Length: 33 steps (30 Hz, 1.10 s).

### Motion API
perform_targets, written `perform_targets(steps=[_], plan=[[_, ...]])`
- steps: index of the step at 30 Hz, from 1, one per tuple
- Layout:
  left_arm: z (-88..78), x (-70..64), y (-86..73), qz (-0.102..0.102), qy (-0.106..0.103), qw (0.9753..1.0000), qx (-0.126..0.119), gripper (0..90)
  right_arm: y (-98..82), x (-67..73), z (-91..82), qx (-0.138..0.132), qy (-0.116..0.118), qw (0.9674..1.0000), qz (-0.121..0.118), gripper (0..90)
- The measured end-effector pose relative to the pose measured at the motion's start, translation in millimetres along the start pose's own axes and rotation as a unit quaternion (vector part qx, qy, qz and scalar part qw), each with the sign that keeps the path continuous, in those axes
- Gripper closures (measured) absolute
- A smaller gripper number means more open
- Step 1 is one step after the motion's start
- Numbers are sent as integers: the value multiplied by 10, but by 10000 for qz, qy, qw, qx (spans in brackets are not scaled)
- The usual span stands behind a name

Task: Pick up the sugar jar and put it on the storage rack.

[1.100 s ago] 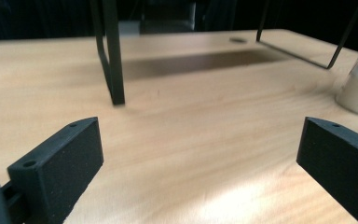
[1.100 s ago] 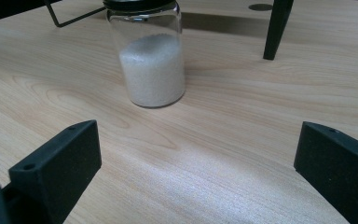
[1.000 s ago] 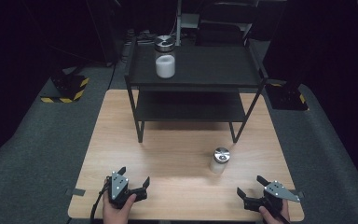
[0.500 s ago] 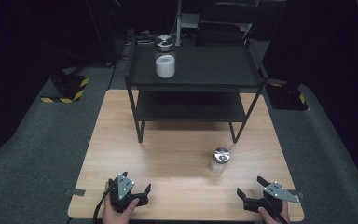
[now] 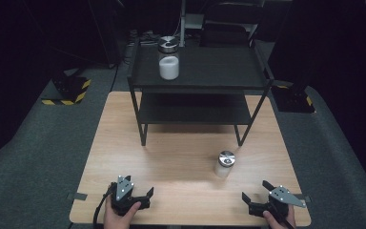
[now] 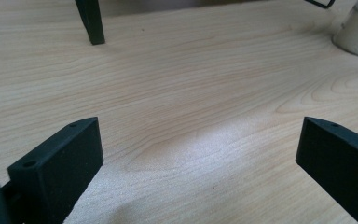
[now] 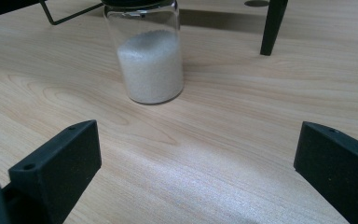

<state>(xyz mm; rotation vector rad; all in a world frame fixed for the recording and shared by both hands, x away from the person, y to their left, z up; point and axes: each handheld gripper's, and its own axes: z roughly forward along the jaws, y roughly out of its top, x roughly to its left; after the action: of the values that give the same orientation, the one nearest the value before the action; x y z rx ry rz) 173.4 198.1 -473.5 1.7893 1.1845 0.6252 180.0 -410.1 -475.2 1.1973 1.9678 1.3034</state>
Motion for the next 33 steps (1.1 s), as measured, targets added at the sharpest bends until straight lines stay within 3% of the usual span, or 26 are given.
perform_targets(steps=[2, 4, 7, 13, 18, 24, 33], plan=[[4, -32, 8, 64, 59, 10000, 27, 9, 6, -2, 8, 10, -1, 10000, 43, 2], [3, -3, 11, 112, -35, 9999, 34, 8, 26, 4, 11, 26, 2, 10000, 24, 3], [15, 18, 7, -9, -108, 9999, 3, 9, 91, 23, -1, 21, 3, 10000, -84, 3], [12, 13, 17, 103, -113, 9999, 43, 8, 238, 50, -11, -94, 64, 9999, -57, 3], [5, 23, 16, 188, -218, 9996, 51, 8, 376, 115, 23, -159, 114, 9995, -255, 2], [-3, 40, 7, 145, -244, 9996, 30, 8, 533, 182, 192, -115, 214, 9993, -294, 2], [-5, 68, -7, 70, -291, 9996, -9, 8, 568, 290, 540, 52, 263, 9995, -181, 5]])
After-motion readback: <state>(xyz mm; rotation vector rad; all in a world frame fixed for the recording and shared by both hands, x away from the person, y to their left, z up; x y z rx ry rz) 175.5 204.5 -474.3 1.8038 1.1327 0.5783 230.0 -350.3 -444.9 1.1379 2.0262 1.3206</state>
